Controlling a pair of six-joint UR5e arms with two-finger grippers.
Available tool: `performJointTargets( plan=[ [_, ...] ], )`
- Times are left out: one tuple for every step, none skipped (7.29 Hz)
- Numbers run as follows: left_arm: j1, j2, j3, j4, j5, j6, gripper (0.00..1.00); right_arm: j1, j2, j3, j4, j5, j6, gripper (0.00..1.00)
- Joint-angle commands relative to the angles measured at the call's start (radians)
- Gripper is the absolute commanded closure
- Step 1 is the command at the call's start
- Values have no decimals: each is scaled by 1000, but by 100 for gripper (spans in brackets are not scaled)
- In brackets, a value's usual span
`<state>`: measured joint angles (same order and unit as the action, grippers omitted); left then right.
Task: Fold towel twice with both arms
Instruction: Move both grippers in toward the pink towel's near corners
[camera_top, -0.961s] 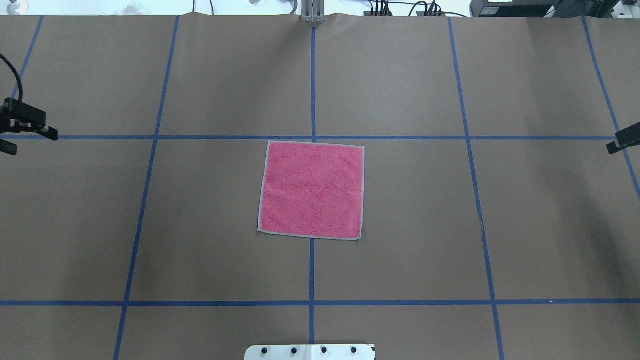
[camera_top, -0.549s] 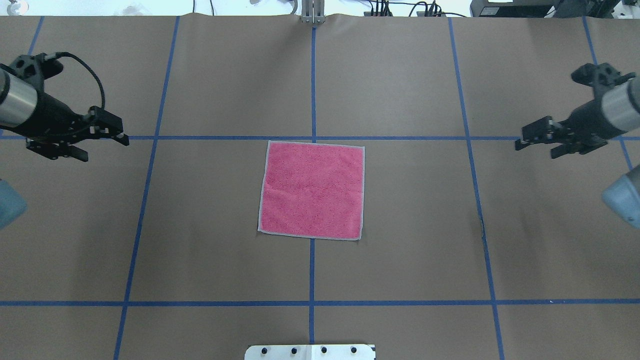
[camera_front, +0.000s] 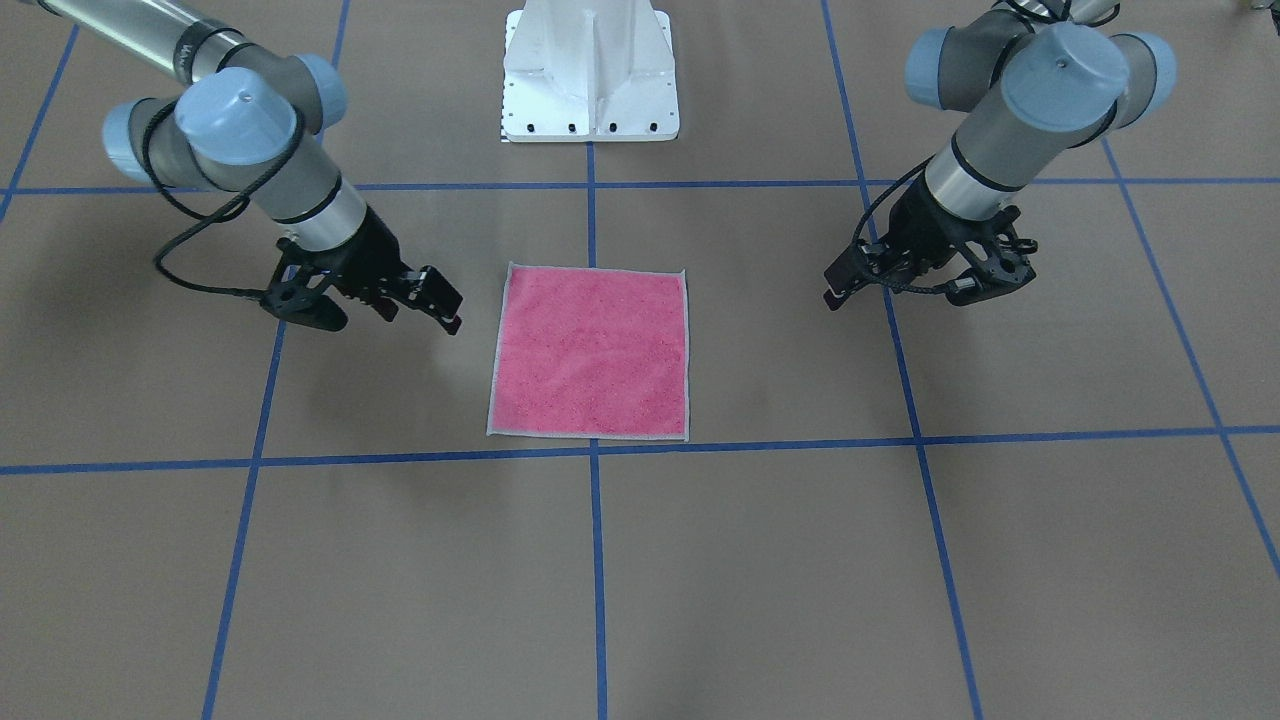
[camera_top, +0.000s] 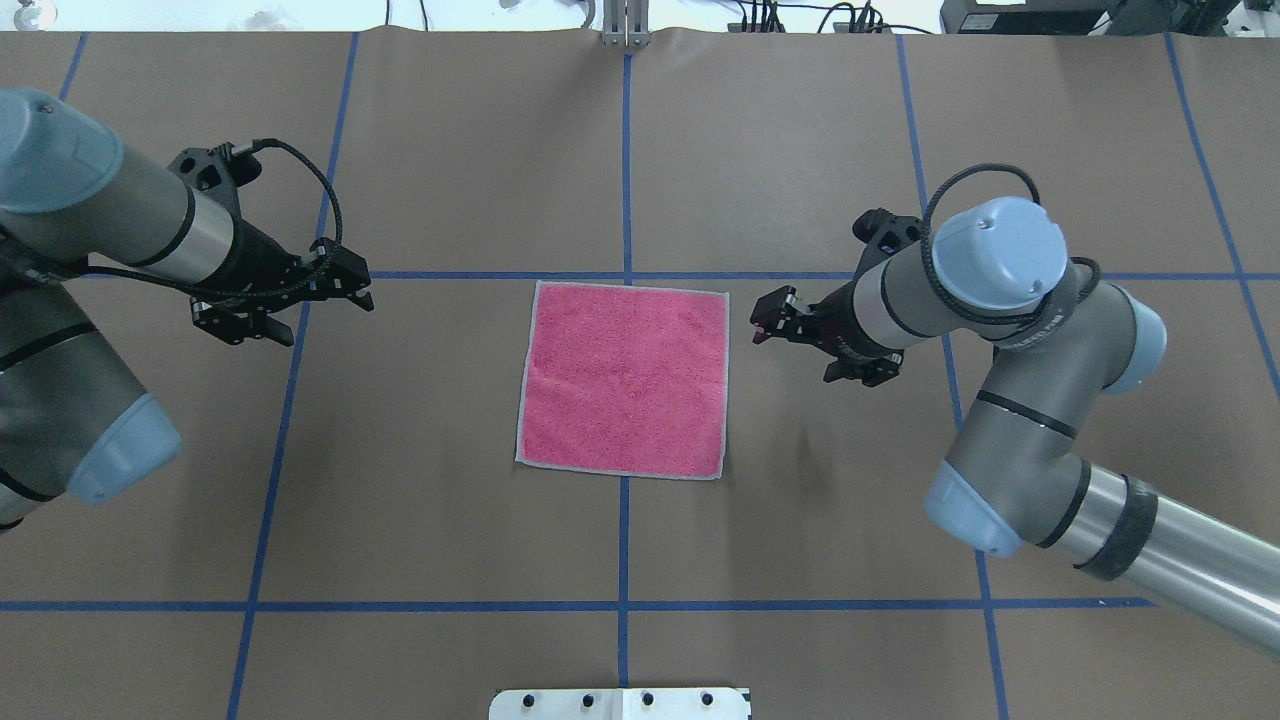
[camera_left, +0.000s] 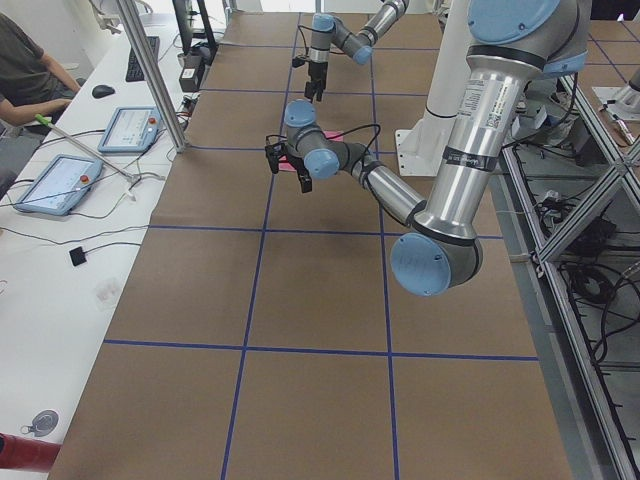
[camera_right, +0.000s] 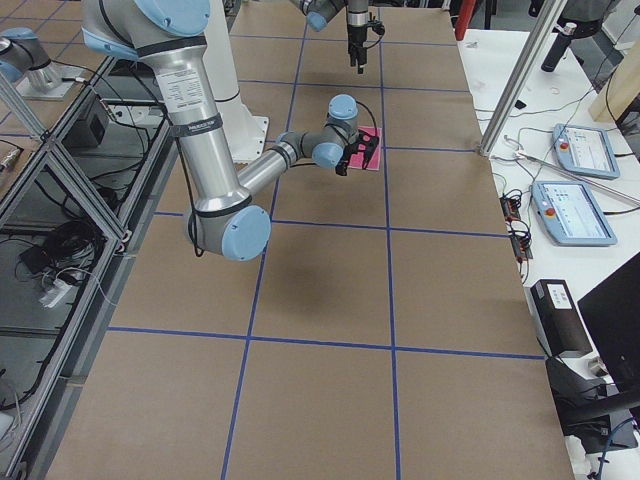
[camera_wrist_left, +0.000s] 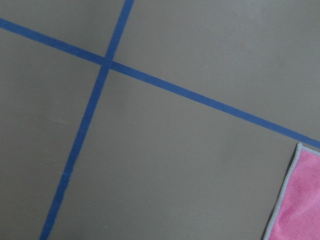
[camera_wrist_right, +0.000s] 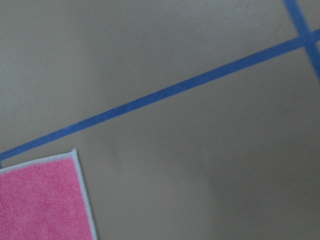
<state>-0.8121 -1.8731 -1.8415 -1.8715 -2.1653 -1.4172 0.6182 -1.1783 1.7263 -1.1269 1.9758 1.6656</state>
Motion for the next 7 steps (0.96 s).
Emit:
performJointTargets(
  plan=[
    [10, -14, 16, 0, 2, -12, 0, -81, 43, 8, -86, -87, 69, 3],
    [10, -15, 16, 0, 4, -12, 0, -124, 52, 15, -102, -136, 151, 3],
    [10, -17, 16, 0, 4, -14, 0, -171, 54, 31, -122, -170, 184, 6],
    [10, -17, 13, 0, 4, -32, 0, -255, 58, 39, -134, -325, 193, 8],
    [16, -23, 13, -1, 4, -46, 0, -285, 59, 50, -136, -377, 262, 14],
    [21, -29, 13, -1, 4, -60, 0, -299, 66, 49, -136, -376, 304, 23],
    [21, -31, 12, -1, 4, -71, 0, -302, 66, 44, -136, -376, 316, 31]
  ],
)
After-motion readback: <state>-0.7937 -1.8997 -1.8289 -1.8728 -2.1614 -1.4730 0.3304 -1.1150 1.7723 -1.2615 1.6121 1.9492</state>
